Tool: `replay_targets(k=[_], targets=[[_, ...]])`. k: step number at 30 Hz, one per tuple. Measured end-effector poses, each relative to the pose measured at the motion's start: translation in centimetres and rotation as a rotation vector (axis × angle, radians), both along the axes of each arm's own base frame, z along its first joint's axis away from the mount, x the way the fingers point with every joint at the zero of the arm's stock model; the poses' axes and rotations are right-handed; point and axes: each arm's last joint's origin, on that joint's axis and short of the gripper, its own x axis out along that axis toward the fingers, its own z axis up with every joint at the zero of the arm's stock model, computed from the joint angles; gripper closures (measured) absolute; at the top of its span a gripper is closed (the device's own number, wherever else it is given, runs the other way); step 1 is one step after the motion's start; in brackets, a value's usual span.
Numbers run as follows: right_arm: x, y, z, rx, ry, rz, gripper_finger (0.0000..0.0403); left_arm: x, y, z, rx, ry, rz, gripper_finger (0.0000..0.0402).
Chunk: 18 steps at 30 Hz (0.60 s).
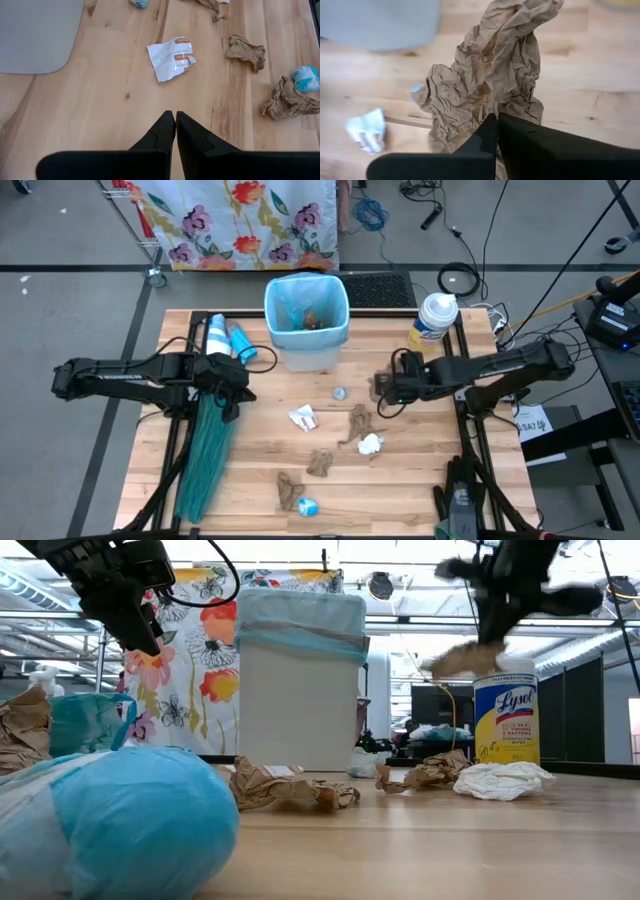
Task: Place trash/remove bag and relplace
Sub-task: Put the brown napkin into the white trash bin
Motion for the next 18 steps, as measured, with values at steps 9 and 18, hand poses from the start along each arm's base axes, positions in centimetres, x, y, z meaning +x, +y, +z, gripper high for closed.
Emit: replay_targets(k=[9,18], targets=[[1.3,-0.2,9.0,-0.188,-0.058,0.103,0.0403,0.0,0.0,0.0,0.0,0.0,0.0,0.0379],[2.3,-2.4,15.9,-0.404,-0.168,0.228,0.0403,0.0,0.0,0.0,-0.001,0.003,0.001,0.0379]])
